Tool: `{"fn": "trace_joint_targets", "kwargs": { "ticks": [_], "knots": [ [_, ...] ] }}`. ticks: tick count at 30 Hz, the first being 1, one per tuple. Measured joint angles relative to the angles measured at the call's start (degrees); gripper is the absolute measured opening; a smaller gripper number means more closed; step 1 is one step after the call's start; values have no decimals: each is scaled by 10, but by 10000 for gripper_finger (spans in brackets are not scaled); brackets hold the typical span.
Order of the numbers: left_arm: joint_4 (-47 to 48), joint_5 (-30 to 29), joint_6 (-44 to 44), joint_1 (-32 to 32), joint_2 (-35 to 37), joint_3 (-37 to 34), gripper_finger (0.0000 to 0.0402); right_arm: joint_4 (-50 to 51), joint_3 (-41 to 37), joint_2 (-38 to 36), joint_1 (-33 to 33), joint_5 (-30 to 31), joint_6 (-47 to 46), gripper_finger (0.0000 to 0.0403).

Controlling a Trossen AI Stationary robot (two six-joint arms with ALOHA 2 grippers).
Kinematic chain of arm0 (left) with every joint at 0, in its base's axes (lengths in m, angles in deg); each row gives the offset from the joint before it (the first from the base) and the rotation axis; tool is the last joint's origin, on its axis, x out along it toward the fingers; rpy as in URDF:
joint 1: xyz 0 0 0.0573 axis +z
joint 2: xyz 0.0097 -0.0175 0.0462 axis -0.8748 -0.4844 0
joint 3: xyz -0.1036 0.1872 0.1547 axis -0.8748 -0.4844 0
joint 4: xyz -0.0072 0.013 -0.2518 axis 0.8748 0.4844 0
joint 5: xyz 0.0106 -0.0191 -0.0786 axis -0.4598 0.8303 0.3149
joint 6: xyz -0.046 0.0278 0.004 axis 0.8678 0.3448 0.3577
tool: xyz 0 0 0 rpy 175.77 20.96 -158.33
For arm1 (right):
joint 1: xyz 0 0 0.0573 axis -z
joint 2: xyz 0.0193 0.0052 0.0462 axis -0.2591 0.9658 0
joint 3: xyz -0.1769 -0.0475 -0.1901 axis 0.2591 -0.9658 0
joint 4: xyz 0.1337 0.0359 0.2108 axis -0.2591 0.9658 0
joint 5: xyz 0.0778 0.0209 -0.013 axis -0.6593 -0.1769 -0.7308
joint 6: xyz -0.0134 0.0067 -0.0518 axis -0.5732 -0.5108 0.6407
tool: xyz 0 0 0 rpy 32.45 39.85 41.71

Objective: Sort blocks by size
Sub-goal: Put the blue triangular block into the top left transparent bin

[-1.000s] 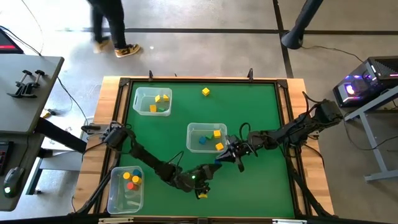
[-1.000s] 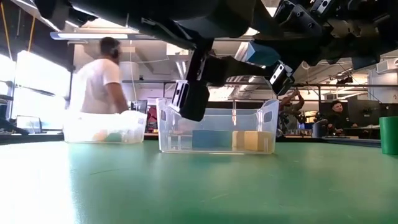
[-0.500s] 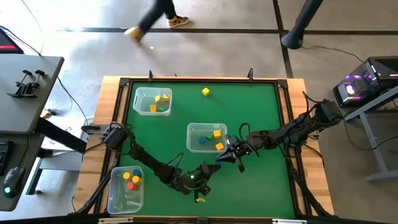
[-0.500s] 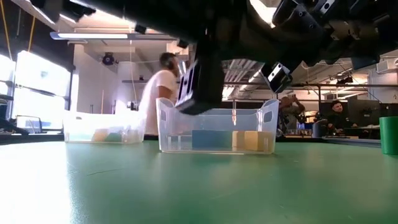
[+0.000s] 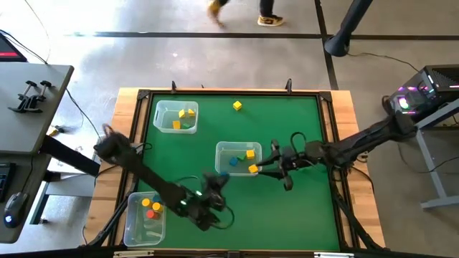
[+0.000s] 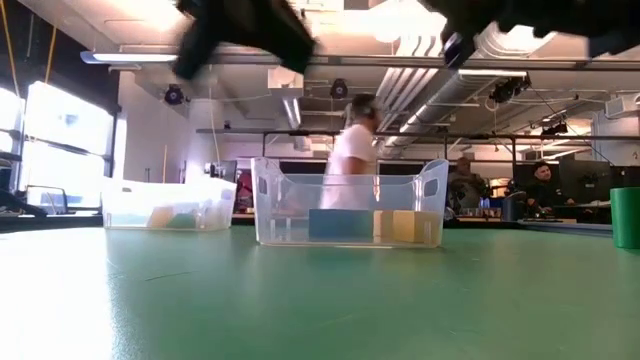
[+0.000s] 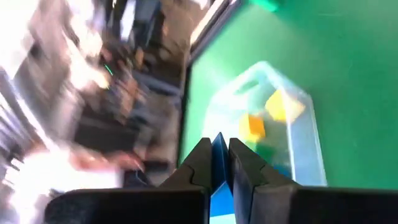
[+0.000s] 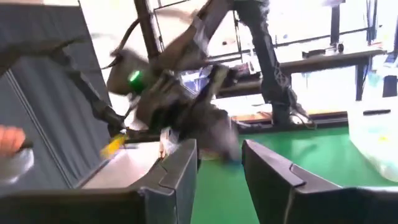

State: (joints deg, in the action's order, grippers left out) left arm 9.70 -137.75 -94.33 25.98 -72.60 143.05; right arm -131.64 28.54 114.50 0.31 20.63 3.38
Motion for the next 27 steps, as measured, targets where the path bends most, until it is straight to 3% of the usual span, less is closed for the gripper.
{"fn": "trace_joint_targets", "kwargs": {
  "ticks": [5,10,13,17,22,27],
  "knots": [
    [330,84,396,22,140,1,7,77,0,-52,-59,71,31,126],
    [491,180,579,93,215,0,7,122,0,-42,-128,161,40,126],
    [541,264,593,177,235,-7,7,129,0,-22,-166,223,37,126],
    [554,333,535,319,244,-41,7,115,0,2,-202,268,38,126],
    [470,396,423,508,244,-105,7,111,0,19,-237,294,36,126],
    [360,451,326,653,244,-160,8,112,0,26,-267,319,32,126]
  ]
}}
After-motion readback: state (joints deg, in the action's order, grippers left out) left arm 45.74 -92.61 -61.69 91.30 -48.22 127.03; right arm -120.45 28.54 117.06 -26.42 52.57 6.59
